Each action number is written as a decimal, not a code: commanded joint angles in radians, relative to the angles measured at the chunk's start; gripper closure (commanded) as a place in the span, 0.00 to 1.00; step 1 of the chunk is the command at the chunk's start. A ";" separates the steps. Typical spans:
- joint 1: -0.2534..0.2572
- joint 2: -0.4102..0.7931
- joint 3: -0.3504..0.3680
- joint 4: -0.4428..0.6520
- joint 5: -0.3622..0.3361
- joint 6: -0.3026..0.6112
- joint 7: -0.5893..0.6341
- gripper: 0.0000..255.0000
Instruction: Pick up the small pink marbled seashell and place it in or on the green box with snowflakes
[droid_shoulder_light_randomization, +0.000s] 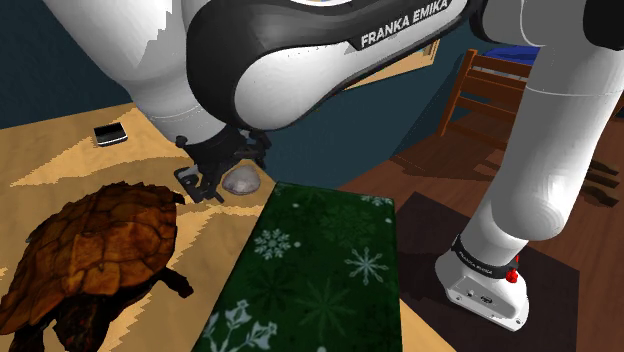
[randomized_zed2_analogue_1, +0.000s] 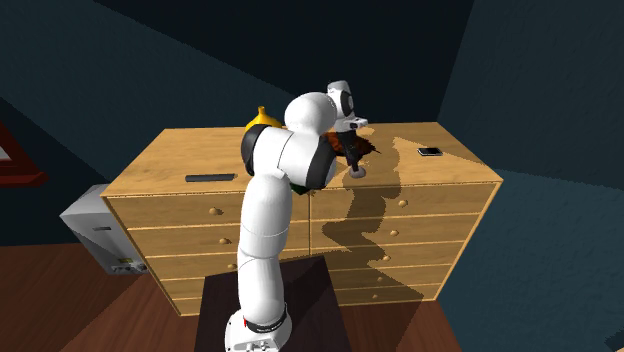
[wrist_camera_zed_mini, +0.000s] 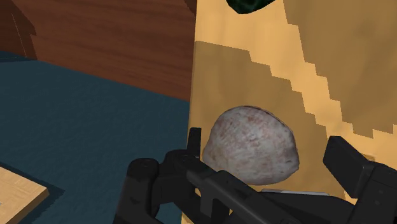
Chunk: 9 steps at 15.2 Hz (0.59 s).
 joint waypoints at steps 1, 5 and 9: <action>-0.010 -0.006 -0.002 -0.029 0.002 0.027 0.000 0.00; -0.013 -0.008 -0.003 -0.037 0.002 0.035 0.000 0.00; -0.013 -0.008 -0.003 -0.037 0.002 0.035 0.000 0.00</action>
